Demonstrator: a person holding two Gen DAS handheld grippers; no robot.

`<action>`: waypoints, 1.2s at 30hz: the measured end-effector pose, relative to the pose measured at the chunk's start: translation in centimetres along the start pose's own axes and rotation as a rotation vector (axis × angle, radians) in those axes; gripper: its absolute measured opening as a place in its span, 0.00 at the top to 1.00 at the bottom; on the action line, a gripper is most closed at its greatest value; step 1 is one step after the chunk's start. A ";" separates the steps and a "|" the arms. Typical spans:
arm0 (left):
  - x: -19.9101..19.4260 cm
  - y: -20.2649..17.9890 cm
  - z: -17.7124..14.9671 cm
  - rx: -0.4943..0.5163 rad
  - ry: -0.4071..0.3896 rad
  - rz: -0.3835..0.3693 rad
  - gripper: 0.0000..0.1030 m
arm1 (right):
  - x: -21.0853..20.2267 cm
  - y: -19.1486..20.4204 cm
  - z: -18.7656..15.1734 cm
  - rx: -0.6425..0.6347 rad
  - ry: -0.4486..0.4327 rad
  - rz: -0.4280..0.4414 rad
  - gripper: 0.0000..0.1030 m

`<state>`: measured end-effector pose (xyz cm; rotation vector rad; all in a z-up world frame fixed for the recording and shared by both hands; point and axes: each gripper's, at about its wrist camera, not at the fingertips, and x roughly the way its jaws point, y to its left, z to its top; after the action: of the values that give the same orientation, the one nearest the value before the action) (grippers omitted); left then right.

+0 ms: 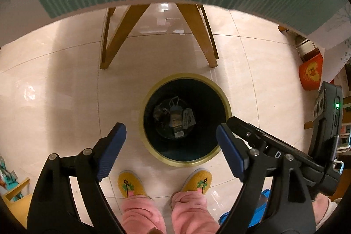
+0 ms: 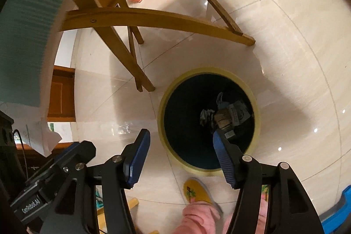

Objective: Collect trash
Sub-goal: 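Open both grippers over the black bin to drop the items, then raise both tools back above the table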

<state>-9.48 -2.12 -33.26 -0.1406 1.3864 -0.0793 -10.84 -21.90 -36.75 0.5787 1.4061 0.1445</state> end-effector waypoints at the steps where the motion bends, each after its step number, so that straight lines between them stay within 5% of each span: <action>1: -0.3 0.1 0.0 0.000 -0.003 0.000 0.20 | -0.7 0.4 0.0 -0.009 -0.004 -0.006 0.41; 11: -10.0 0.2 0.3 -0.005 -0.043 -0.009 0.20 | -13.3 6.9 0.0 -0.138 -0.078 -0.012 0.41; 23: -28.8 -1.2 3.1 -0.019 -0.219 0.021 0.20 | -31.1 18.0 1.5 -0.459 -0.285 0.001 0.41; 27: -35.0 -1.4 4.8 -0.050 -0.300 0.025 0.20 | -35.1 21.0 2.4 -0.551 -0.363 -0.003 0.41; 36: -41.7 -2.1 7.1 -0.077 -0.417 0.068 0.20 | -38.9 26.8 4.0 -0.727 -0.487 -0.055 0.41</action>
<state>-10.08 1.96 8.87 -0.1639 0.9765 0.0582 -7.65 -16.90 10.30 -0.0383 0.8081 0.4195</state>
